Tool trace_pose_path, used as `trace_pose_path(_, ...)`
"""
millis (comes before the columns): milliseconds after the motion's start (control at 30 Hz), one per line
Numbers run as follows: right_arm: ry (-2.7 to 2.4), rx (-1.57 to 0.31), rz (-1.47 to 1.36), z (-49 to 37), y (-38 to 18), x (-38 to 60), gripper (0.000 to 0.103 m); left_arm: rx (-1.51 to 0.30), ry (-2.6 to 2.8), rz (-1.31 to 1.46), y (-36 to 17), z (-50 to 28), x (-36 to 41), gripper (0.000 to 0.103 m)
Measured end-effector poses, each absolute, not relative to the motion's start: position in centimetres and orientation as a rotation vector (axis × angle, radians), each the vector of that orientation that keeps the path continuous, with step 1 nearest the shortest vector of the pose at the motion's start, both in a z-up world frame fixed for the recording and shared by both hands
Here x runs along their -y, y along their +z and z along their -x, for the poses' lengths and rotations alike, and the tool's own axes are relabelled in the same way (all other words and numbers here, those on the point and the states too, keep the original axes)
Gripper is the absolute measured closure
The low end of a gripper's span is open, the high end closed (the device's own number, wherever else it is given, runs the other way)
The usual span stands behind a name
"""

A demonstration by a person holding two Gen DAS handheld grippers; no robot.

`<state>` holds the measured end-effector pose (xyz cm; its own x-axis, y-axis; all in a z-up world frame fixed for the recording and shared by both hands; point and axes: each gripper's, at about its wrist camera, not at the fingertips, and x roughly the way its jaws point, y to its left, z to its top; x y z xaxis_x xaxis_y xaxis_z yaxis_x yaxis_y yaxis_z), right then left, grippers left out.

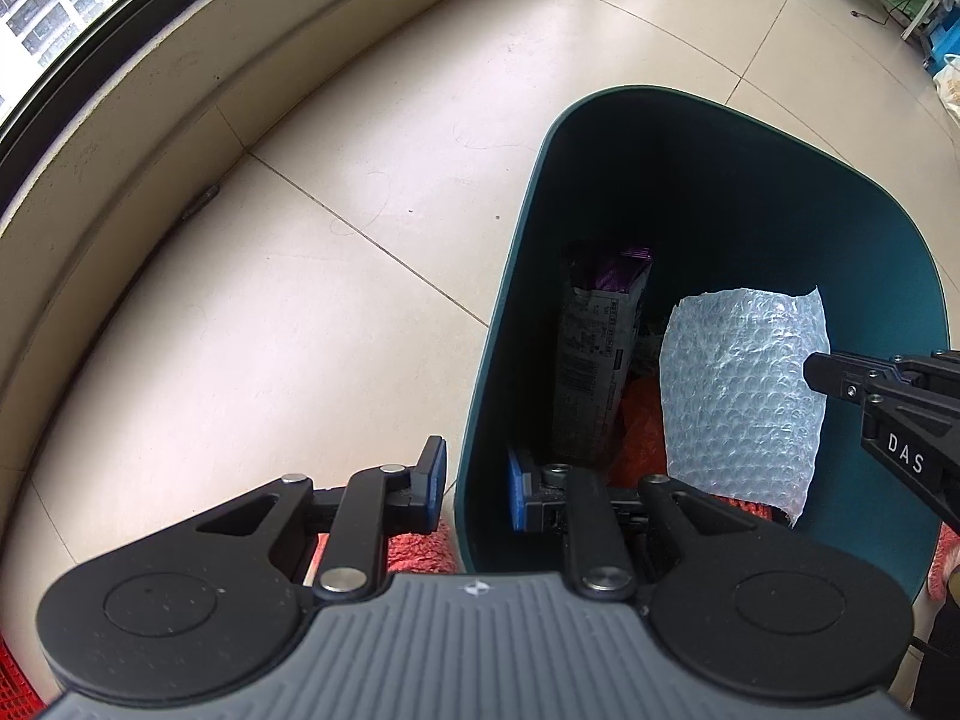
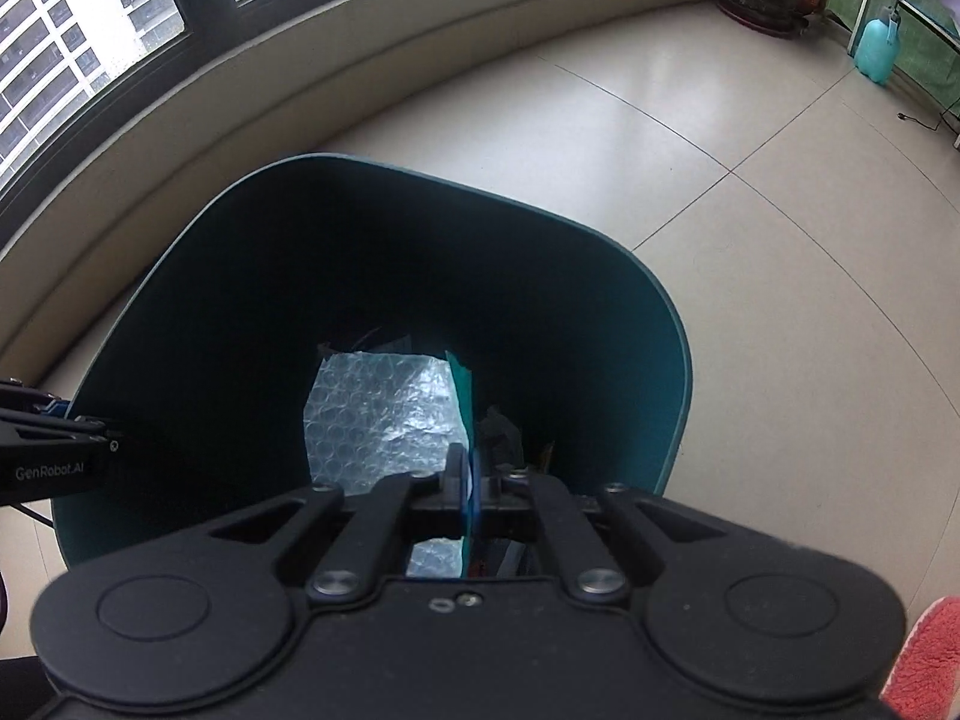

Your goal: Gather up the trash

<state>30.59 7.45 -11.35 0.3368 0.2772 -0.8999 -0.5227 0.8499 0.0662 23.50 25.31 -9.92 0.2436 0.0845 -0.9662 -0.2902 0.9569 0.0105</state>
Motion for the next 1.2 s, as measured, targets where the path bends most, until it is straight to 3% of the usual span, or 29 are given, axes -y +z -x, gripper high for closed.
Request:
trace_pose_path(267, 0.508, -1.095, 0.391, -30.3, -13.7, -10.4, 0.102, -1.304, 0.249, 0.169, -9.9, -23.7, -25.1, 0.083)
trace_pose_path(367, 0.529, -1.093, 0.433, -29.8, -14.0, -10.9, 0.097, -1.303, 0.242, 0.168, -9.9, -23.7, -25.0, 0.083)
trace_pose_path(433, 0.539, -1.091, 0.443, -29.6, -13.8, -11.1, 0.087, -1.3, 0.236, 0.165, -9.8, -23.7, -25.0, 0.083)
trace_pose_path(567, 0.566, -1.101, 0.386, -29.5, -12.6, -10.1, 0.086, -1.295, 0.226, 0.155, -9.6, -23.4, -24.9, 0.083)
trace_pose_path(800, 0.616, -1.078, 0.313, -27.3, -9.7, -8.2, 0.071, -1.263, 0.211, 0.087, -8.3, -22.5, -24.0, 0.083)
trace_pose_path(1200, 0.637, -1.001, 0.209, -22.5, -3.3, -4.3, 0.061, -1.161, 0.219, -0.034, -3.5, -20.2, -22.3, 0.083)
